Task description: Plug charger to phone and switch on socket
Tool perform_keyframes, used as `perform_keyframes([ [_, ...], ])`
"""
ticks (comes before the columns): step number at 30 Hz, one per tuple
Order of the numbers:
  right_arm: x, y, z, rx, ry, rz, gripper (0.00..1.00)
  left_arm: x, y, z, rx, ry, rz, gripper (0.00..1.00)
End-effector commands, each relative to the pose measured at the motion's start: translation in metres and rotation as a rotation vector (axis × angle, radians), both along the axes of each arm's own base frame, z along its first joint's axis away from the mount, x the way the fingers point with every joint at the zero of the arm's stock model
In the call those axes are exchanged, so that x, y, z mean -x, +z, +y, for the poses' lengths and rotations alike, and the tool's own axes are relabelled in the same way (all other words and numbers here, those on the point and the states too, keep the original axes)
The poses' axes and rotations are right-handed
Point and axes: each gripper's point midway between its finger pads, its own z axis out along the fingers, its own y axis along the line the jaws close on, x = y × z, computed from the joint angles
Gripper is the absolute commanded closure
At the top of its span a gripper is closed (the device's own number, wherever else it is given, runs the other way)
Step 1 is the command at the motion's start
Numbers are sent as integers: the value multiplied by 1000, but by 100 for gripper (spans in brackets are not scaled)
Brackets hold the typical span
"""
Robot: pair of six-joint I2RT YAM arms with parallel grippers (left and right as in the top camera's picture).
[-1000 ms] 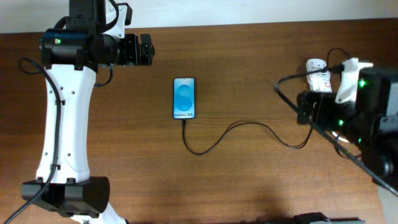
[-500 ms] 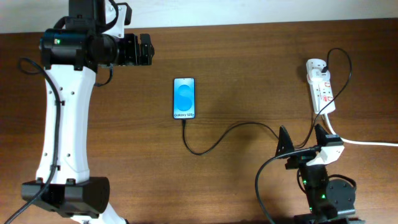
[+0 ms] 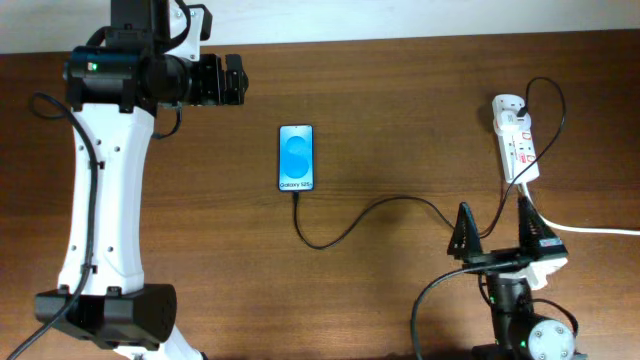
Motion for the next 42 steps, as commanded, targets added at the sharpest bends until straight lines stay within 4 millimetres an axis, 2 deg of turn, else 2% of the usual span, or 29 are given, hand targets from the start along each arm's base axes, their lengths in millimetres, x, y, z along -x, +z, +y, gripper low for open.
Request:
perform_keyframes([
  [1,-2,-11,3,-11,15,-23,2,3,14,1,-5,-12,-39,1],
  [2,-2,-12,3,-10,14,-18,2,3,14,0,-5,-12,-39,1],
  [5,-9,-37,3,-1,14,87,2,3,14,1,-5,-12,-39,1],
  [6,-11,-48,3,3,14,132,2,3,14,1,-5,-12,-40,1],
  [7,-14,-71,4,11,14,227,2,3,14,1,-5,-12,-39,1],
  [9,-14,-103,4,22,13,357,2,3,14,1,-5,-12,-39,1],
  [10,-14,-108,4,24,13,375,2,3,14,0,-5,-12,-39,1],
  [30,-14,-108,4,24,13,375,1,6,10,1,-7,-12,-25,1],
  [31,-14,-108,4,24,13,375,2,9,5,1,-8,-12,-9,1],
  [33,-14,-108,4,23,13,375,2,35,-25,18,-88,36,72,1],
  [34,-14,-108,4,24,13,375,2,46,-34,23,-110,47,87,1],
  [40,-14,-108,4,24,13,375,2,97,-79,32,-110,66,-52,1],
  [42,-14,-108,4,24,13,375,2,107,-92,35,-110,78,-132,1],
])
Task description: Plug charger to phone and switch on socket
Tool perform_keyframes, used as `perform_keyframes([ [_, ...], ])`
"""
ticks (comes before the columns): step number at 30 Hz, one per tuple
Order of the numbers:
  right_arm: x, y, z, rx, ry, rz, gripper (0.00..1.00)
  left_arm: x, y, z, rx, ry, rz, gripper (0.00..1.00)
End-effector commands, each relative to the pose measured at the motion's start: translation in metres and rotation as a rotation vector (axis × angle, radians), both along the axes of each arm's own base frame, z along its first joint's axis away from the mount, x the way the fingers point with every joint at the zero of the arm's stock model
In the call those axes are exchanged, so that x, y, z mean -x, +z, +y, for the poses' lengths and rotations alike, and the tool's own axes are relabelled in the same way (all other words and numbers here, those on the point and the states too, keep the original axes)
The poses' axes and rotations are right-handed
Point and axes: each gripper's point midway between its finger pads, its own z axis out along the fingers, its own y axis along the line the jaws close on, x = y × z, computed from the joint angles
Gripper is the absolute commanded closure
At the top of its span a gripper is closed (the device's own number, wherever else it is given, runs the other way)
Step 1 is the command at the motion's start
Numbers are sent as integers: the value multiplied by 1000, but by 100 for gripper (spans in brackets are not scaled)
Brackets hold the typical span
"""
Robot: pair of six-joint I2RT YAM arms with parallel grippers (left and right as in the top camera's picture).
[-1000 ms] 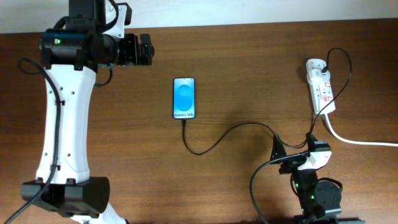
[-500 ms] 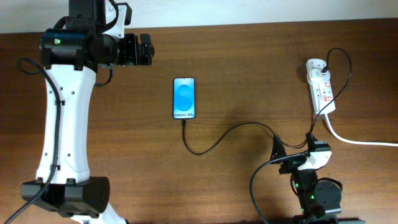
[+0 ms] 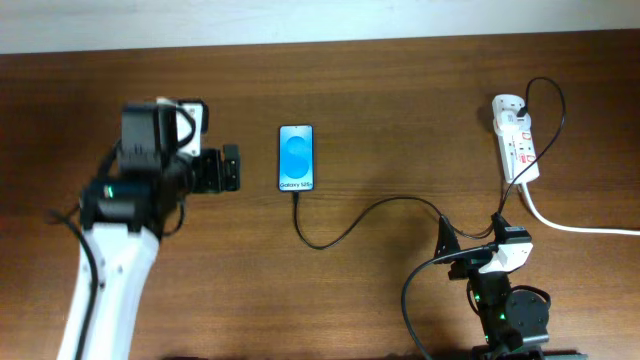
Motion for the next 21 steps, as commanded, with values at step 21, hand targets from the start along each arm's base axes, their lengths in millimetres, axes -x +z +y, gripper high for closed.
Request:
perform_keyframes([
  [21,0,-2,2,-10,7,3,2,102,-45,23,-216,-83,-859,1],
])
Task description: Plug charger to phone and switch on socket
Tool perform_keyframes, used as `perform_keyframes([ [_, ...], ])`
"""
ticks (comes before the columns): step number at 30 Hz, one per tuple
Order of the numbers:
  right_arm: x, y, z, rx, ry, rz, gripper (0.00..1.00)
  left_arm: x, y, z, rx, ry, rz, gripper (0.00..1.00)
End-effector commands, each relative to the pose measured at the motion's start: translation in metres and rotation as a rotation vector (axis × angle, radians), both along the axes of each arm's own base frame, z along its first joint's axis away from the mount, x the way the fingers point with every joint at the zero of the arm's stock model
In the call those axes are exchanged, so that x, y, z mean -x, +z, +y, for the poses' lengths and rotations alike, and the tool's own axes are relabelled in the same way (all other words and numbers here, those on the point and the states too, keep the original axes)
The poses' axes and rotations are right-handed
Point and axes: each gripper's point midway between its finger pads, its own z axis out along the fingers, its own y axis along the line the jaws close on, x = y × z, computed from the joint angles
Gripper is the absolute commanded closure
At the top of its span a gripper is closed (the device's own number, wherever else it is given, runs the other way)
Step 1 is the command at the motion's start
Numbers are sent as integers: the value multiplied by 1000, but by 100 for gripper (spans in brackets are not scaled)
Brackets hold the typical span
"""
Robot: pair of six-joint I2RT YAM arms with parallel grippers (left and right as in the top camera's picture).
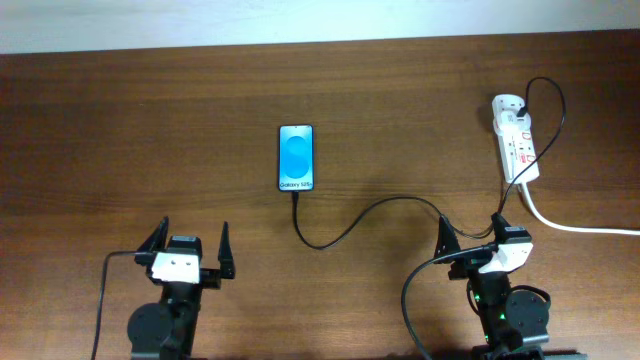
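Observation:
The phone [296, 158] lies face up mid-table, its screen lit blue. A black charger cable [345, 232] meets its bottom edge and curves right and up to a plug [505, 103] at the far end of the white socket strip [520, 145]. The state of the strip's switch is too small to read. My left gripper [188, 245] sits open near the front left edge, far from the phone. My right gripper [470, 235] stands open at the front right, just below the strip, with the cable passing by its fingers.
A white mains cord [585, 229] runs from the strip's near end off the right edge. A pale wall borders the far side of the brown wooden table [120, 150].
My left arm has drawn back from beside the phone's left side to the table's front left edge, gripper open. The right arm, phone, cable and strip are unchanged.
My left arm first reached to the far left of the table, while the right gripper stood wide open below the strip. Then the left gripper was beside the phone and the right arm had pulled back slightly. Now both arms rest at the front edge.

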Motion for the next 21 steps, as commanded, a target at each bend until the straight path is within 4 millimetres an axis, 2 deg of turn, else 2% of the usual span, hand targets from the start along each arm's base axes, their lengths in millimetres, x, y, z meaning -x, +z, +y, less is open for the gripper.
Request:
perform_keyframes([
  [1,0,-2,2,-10,7,4,2,0,-12,-5,-152,-53,-52,1],
  [7,0,-2,2,-11,7,4,2,1,-32,-1,-190,-37,-30,1],
  [21,0,-2,2,-11,7,4,2,1,-32,-1,-190,-37,-30,1],
])
